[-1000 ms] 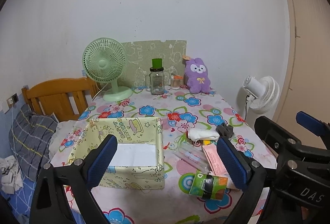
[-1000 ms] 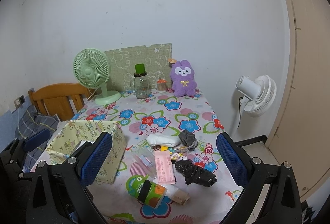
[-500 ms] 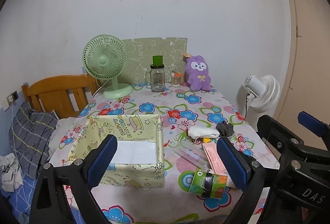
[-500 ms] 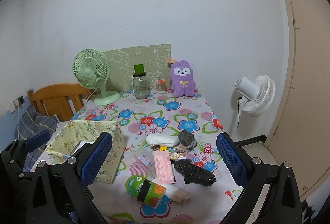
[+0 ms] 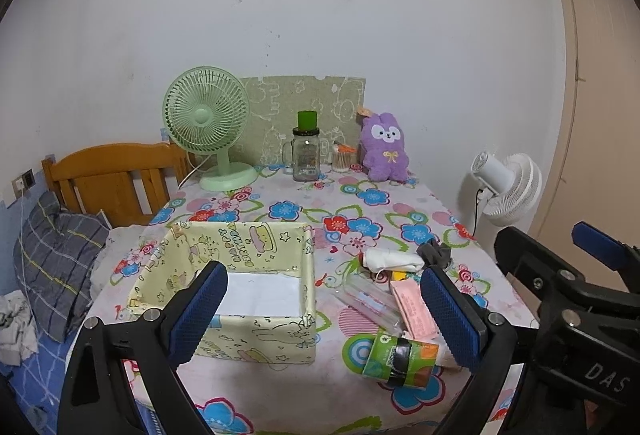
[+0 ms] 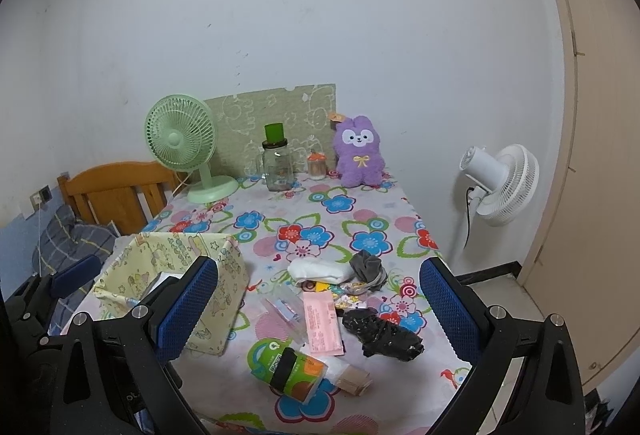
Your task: Organize soft objects
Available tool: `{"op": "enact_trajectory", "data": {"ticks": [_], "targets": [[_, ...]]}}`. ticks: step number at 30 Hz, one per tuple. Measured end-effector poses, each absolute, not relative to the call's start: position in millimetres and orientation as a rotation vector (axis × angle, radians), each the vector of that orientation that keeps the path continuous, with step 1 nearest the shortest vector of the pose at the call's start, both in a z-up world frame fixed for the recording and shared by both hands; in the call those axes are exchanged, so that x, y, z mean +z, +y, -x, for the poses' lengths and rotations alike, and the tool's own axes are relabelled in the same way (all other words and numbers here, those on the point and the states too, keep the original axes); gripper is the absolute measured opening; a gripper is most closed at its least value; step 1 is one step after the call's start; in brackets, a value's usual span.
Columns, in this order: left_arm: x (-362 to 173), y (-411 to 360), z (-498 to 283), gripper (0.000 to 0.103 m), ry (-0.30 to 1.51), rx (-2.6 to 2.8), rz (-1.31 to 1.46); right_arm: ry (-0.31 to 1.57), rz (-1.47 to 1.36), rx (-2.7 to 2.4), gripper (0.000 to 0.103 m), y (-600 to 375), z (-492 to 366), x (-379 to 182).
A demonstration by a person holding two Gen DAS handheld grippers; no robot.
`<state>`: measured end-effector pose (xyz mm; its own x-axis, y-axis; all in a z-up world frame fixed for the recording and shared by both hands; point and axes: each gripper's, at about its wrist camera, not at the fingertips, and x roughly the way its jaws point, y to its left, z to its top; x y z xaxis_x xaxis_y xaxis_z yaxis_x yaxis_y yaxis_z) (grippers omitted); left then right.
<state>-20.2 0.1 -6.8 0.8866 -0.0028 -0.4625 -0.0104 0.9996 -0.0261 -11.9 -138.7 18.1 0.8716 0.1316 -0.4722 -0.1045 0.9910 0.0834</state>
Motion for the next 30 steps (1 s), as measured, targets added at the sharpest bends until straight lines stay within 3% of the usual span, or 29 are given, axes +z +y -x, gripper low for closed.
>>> {"op": "enact_trajectory", "data": {"ticks": [30], "targets": [[-51.1,-33.8,1.4,0.098,0.565,-0.094,0.020,0.534,-0.058,0.136,0.099,-148.7,0.3,-26.5]]}}
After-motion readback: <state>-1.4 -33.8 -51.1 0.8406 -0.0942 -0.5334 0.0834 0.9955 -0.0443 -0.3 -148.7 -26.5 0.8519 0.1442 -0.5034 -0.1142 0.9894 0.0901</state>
